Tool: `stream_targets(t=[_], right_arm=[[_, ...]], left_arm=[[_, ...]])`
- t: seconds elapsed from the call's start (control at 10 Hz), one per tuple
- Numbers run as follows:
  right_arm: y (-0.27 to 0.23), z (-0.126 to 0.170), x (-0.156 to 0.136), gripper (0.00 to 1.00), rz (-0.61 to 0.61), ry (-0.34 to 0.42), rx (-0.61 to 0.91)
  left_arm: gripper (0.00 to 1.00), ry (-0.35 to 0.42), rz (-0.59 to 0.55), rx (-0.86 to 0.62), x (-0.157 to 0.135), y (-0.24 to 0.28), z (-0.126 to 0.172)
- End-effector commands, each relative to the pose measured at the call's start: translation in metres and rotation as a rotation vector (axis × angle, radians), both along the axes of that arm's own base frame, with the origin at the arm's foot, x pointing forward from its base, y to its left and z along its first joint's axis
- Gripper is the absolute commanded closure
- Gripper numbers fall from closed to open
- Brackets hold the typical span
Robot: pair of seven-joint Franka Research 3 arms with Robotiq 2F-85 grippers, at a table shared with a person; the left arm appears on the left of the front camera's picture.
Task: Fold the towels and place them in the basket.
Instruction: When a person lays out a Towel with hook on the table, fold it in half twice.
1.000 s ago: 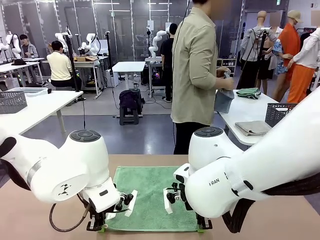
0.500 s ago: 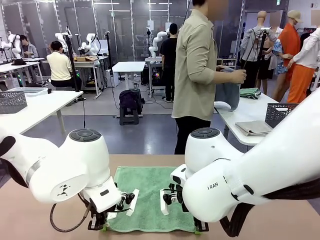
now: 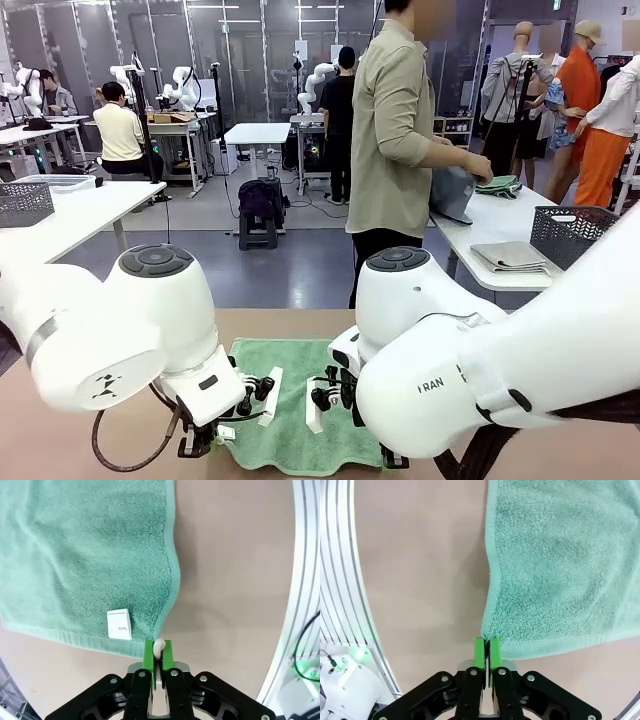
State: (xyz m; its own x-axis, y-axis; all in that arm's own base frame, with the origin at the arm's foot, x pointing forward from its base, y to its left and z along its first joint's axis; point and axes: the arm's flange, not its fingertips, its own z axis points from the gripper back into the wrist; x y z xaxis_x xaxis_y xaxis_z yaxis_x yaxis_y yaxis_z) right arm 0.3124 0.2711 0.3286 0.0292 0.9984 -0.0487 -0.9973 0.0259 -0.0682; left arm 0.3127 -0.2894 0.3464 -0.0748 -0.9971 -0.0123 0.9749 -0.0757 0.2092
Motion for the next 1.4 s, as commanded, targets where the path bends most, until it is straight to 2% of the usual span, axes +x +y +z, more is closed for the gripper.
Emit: stream_targets(t=[0.0, 0.2, 0.5, 0.8, 0.9, 1.3], right_arm=[[-0.001, 0.011, -0.016, 1.0, -0.028, -0.016, -0.014], [-0.002, 0.027, -0.021, 1.0, -0.005, -0.006, -0.01], [-0.01, 0.046, -0.024, 1.0, -0.03, -0.025, -0.033], [-0.015, 0.047, -0.022, 1.0, -0.052, -0.022, -0.031], [-0.011, 0.05, -0.017, 1.0, -0.019, -0.024, -0.024], [-0.011, 0.05, -0.017, 1.0, -0.019, -0.024, -0.024]], left_arm=[[1.0, -0.019, 0.022, 0.015, -0.014, 0.005, 0.008], [1.0, -0.011, -0.003, -0.013, -0.014, 0.013, 0.021], [1.0, -0.025, 0.035, -0.002, -0.021, 0.015, 0.036], [1.0, 0.014, 0.005, -0.023, -0.021, 0.017, 0.038], [1.0, -0.033, 0.022, -0.008, -0.01, 0.009, 0.037], [1.0, -0.033, 0.022, -0.008, -0.01, 0.009, 0.037]])
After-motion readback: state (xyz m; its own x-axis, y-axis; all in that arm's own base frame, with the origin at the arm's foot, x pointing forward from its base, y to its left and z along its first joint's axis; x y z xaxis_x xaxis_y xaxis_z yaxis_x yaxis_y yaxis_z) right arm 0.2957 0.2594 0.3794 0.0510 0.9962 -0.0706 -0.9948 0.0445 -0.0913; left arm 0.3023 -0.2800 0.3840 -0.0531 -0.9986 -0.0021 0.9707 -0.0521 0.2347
